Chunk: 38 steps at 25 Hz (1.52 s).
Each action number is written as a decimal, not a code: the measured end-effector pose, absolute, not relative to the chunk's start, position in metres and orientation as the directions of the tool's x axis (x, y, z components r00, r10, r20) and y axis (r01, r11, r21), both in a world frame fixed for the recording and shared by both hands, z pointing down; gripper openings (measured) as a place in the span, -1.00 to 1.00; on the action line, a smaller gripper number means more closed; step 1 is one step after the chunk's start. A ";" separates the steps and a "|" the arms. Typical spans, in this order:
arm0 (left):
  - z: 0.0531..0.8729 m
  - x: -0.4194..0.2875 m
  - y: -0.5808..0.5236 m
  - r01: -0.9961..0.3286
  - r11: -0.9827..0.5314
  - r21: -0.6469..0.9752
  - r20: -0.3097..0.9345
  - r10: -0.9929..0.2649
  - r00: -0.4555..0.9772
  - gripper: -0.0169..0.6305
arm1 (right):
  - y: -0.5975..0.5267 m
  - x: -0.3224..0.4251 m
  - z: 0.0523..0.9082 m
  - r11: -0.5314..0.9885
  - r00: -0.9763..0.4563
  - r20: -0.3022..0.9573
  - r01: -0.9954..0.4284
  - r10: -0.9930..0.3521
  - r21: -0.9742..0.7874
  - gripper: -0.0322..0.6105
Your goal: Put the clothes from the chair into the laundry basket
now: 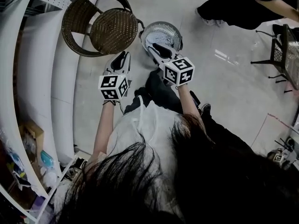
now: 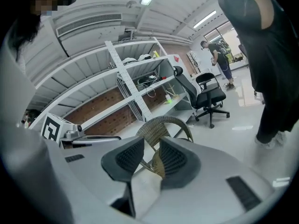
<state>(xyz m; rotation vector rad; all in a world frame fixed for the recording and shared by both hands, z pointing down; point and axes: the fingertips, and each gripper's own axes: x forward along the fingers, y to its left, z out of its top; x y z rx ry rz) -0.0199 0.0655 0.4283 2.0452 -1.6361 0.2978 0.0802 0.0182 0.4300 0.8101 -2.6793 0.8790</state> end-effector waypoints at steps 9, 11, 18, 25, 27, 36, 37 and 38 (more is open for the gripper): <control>0.420 -0.052 0.163 -0.959 -0.143 0.243 0.426 -0.873 0.238 -0.72 | 0.104 0.045 0.405 0.704 -0.834 0.323 -0.551 -0.448 -0.447 -0.62; 0.421 -0.057 0.182 -0.960 -0.138 0.242 0.422 -0.876 0.232 -0.72 | 0.123 0.039 0.400 0.715 -0.838 0.315 -0.545 -0.445 -0.439 -0.63; 0.416 -0.057 0.225 -0.958 -0.132 0.253 0.386 -0.894 0.225 -0.72 | 0.178 0.029 0.392 0.750 -0.855 0.308 -0.515 -0.417 -0.414 -0.68; 0.409 -0.061 0.236 -0.953 -0.146 0.264 0.360 -0.902 0.238 -0.72 | 0.211 0.012 0.383 0.793 -0.872 0.304 -0.480 -0.384 -0.374 -0.73; 0.404 -0.061 0.234 -0.954 -0.151 0.261 0.346 -0.907 0.238 -0.72 | 0.216 0.008 0.381 0.804 -0.876 0.305 -0.469 -0.373 -0.365 -0.73; 0.402 -0.072 0.238 -0.954 -0.148 0.262 0.344 -0.909 0.235 -0.72 | 0.229 -0.008 0.381 0.830 -0.883 0.325 -0.444 -0.339 -0.338 -0.74; 0.402 -0.075 0.241 -0.954 -0.148 0.262 0.342 -0.910 0.235 -0.72 | 0.232 -0.012 0.381 0.832 -0.883 0.327 -0.442 -0.337 -0.336 -0.74; 0.401 -0.078 0.244 -0.954 -0.148 0.263 0.341 -0.910 0.235 -0.72 | 0.236 -0.015 0.381 0.833 -0.883 0.330 -0.441 -0.335 -0.334 -0.74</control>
